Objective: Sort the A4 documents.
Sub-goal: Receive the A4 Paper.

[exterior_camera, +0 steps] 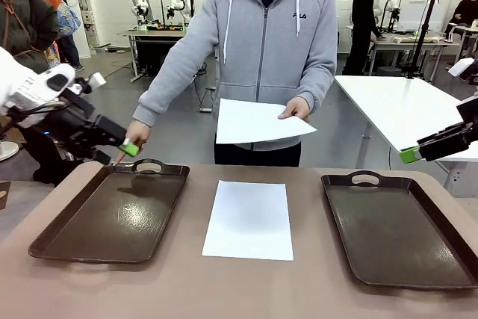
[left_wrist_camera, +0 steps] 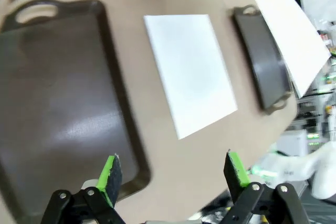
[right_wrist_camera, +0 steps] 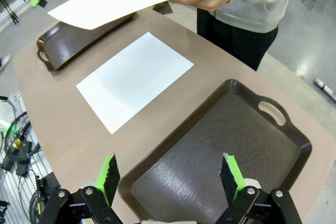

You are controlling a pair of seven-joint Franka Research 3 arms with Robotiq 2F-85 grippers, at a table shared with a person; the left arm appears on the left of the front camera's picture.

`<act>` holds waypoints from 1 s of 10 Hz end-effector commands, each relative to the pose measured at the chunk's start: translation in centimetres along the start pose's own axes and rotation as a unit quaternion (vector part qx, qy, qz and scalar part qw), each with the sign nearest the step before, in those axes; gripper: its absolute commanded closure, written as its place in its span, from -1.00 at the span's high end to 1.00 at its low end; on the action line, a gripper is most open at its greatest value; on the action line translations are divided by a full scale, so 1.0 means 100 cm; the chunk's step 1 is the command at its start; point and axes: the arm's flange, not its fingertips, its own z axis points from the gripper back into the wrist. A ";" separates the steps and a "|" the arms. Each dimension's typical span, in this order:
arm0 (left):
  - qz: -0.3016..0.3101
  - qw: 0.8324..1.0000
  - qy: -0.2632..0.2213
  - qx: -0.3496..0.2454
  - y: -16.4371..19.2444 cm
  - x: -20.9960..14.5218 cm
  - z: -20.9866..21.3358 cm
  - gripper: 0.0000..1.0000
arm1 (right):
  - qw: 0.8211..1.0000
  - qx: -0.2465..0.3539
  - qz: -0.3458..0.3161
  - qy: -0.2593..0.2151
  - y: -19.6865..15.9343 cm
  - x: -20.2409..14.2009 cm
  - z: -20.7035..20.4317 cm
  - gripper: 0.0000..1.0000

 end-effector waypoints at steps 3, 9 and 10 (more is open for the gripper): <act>0.073 0.992 -0.021 -0.103 -0.015 0.062 -0.040 1.00 | 1.000 0.005 0.000 -0.001 -0.001 -0.001 -0.001 1.00; 0.104 0.973 -0.010 -0.204 -0.029 0.128 -0.115 1.00 | 1.000 0.005 0.000 -0.001 -0.001 -0.001 -0.001 1.00; 0.103 0.969 0.002 -0.224 -0.031 0.131 -0.127 1.00 | 1.000 0.005 0.000 -0.001 -0.001 -0.001 -0.001 1.00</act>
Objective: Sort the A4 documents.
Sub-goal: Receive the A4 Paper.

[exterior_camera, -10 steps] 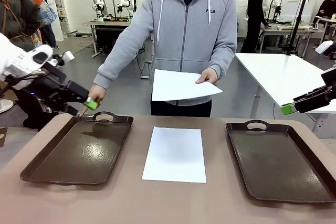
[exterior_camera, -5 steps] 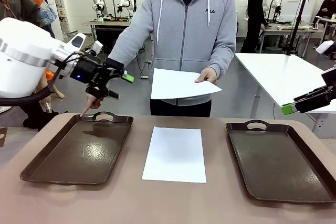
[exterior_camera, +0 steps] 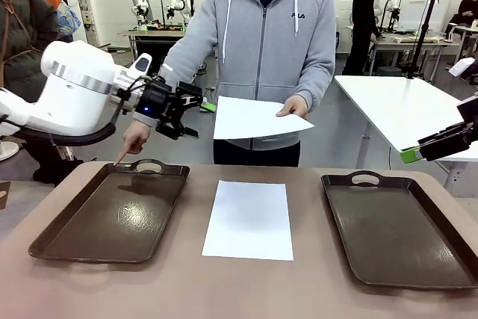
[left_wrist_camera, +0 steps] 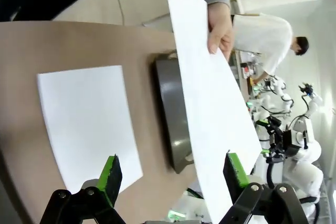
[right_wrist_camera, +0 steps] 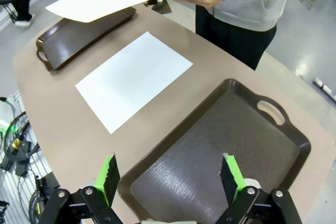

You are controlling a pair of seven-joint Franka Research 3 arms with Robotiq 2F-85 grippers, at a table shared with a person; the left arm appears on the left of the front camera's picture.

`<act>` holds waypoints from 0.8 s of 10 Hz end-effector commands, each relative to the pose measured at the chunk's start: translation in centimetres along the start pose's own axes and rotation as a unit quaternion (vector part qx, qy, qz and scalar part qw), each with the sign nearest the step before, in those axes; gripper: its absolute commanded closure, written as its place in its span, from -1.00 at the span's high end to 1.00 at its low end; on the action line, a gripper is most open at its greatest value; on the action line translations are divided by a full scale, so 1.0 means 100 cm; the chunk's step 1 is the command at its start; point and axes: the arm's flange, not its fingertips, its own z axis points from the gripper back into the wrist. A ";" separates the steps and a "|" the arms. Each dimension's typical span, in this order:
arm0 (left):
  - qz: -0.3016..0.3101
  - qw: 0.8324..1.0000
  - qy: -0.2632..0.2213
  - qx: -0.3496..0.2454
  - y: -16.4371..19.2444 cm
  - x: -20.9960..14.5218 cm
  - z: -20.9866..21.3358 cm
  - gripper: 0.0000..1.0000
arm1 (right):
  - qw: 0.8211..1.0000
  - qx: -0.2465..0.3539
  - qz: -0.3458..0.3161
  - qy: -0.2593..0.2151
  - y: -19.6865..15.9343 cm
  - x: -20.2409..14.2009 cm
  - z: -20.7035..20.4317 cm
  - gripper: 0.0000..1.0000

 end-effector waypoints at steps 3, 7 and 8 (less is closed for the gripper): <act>0.009 0.995 0.029 -0.097 0.005 0.016 -0.031 1.00 | 1.000 0.007 0.000 -0.002 -0.001 -0.001 -0.002 1.00; 0.041 0.989 0.034 -0.136 0.012 0.012 -0.046 1.00 | 1.000 0.007 0.000 -0.002 -0.001 -0.001 -0.002 1.00; 0.049 0.988 0.039 -0.142 0.016 0.010 -0.046 1.00 | 1.000 0.007 0.000 -0.002 -0.001 -0.001 -0.002 1.00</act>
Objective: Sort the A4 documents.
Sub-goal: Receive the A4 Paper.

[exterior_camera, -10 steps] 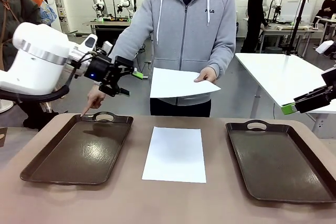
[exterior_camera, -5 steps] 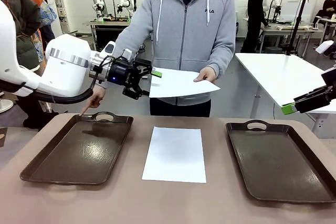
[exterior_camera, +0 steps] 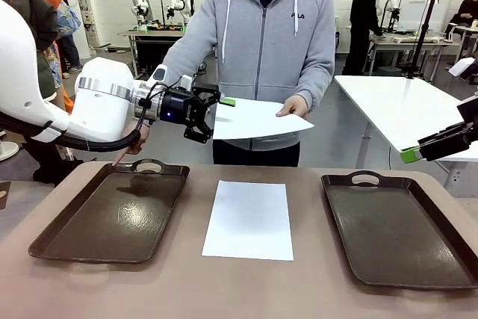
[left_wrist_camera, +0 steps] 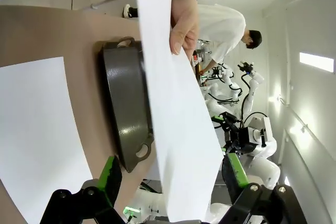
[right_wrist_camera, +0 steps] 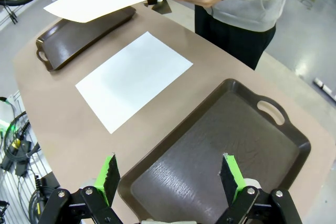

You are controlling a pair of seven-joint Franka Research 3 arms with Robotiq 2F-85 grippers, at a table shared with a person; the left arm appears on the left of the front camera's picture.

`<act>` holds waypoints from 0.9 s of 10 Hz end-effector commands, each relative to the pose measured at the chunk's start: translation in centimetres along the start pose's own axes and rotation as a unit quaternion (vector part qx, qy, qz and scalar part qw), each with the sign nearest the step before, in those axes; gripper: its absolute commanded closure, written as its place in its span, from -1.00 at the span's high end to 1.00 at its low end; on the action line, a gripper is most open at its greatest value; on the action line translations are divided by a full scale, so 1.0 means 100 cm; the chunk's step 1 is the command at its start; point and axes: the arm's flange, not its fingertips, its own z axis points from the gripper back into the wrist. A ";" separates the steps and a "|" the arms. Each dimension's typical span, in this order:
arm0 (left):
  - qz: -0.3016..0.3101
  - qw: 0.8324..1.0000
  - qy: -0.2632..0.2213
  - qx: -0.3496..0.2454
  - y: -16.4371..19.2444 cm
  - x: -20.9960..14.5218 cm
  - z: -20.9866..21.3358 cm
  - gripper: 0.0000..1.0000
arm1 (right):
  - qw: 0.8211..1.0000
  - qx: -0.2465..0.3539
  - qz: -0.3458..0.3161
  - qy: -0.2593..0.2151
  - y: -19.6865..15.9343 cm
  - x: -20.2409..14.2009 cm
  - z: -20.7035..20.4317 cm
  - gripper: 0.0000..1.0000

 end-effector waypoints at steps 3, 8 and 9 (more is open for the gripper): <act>-0.010 0.998 0.001 -0.070 0.010 -0.007 -0.002 0.62 | 1.000 0.007 0.000 -0.002 -0.001 -0.001 -0.002 1.00; 0.007 0.997 -0.016 -0.077 0.018 -0.013 -0.006 -0.40 | 1.000 0.007 0.000 -0.002 -0.001 -0.001 -0.002 1.00; 0.011 0.997 -0.023 -0.074 0.020 -0.013 -0.004 -0.56 | 1.000 0.007 0.000 -0.002 -0.001 -0.001 -0.002 1.00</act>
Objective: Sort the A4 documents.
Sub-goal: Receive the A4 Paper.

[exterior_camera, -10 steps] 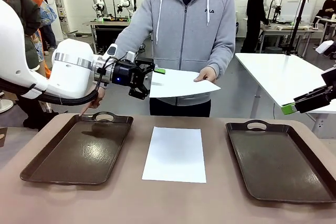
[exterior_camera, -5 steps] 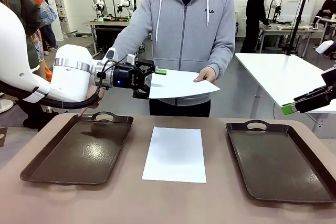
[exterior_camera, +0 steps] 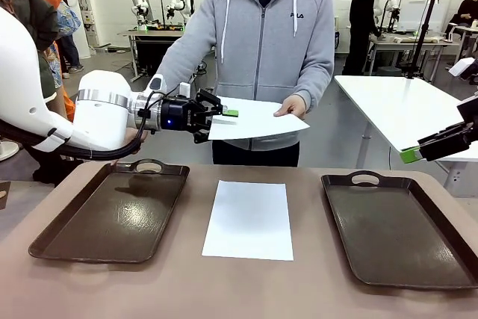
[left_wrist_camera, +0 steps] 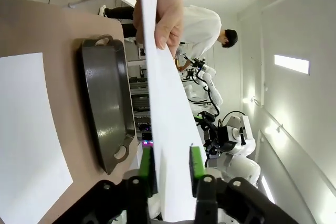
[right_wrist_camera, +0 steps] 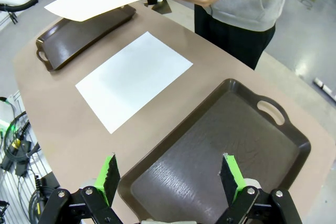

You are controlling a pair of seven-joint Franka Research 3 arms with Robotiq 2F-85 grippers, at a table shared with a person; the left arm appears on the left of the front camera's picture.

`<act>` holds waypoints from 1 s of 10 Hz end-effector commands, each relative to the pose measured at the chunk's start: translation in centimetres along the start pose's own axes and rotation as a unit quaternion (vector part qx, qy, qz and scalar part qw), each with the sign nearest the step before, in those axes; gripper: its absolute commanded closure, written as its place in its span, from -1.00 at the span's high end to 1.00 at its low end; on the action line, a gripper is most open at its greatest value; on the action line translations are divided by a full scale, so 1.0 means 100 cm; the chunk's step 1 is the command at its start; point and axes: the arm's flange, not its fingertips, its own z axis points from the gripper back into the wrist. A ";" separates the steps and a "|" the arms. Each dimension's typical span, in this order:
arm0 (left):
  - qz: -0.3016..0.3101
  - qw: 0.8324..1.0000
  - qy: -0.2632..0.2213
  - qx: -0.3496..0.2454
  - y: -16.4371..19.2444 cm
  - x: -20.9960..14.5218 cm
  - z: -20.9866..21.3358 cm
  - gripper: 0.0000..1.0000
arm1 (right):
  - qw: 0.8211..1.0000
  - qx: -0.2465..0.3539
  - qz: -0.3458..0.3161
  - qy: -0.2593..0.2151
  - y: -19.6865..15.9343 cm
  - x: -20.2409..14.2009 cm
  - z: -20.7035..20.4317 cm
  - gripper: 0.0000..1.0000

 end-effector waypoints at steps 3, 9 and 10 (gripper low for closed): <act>-0.004 1.000 -0.028 0.007 0.005 -0.006 0.003 -1.00 | 1.000 0.007 0.000 -0.002 -0.001 -0.001 -0.002 1.00; -0.010 0.999 -0.037 0.012 0.002 -0.006 0.005 -1.00 | 1.000 0.007 0.000 -0.002 -0.001 -0.001 -0.002 1.00; -0.007 0.999 -0.038 0.010 0.003 -0.005 0.005 -1.00 | 1.000 0.007 0.000 -0.002 -0.001 -0.001 -0.002 1.00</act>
